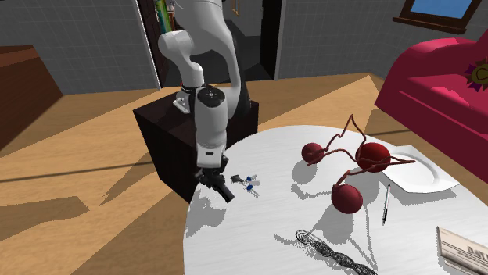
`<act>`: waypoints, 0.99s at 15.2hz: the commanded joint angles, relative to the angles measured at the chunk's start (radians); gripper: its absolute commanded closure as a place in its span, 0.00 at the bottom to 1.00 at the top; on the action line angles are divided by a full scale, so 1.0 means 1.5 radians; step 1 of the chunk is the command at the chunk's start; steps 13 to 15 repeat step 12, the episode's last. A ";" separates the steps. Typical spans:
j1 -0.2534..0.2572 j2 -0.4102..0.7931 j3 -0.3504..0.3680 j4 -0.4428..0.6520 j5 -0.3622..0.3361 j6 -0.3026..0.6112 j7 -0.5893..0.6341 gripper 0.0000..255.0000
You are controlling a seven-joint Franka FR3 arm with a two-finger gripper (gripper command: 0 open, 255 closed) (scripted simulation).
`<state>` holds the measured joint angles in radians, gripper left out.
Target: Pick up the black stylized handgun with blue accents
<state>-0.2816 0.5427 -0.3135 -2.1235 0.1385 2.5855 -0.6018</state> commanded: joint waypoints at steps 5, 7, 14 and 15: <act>0.013 -0.048 -0.017 -0.006 -0.019 -0.041 0.010 1.00; 0.017 -0.063 -0.022 -0.007 -0.025 -0.055 0.014 1.00; 0.023 -0.087 -0.030 -0.009 -0.036 -0.076 0.019 1.00; 0.023 -0.087 -0.030 -0.009 -0.036 -0.076 0.019 1.00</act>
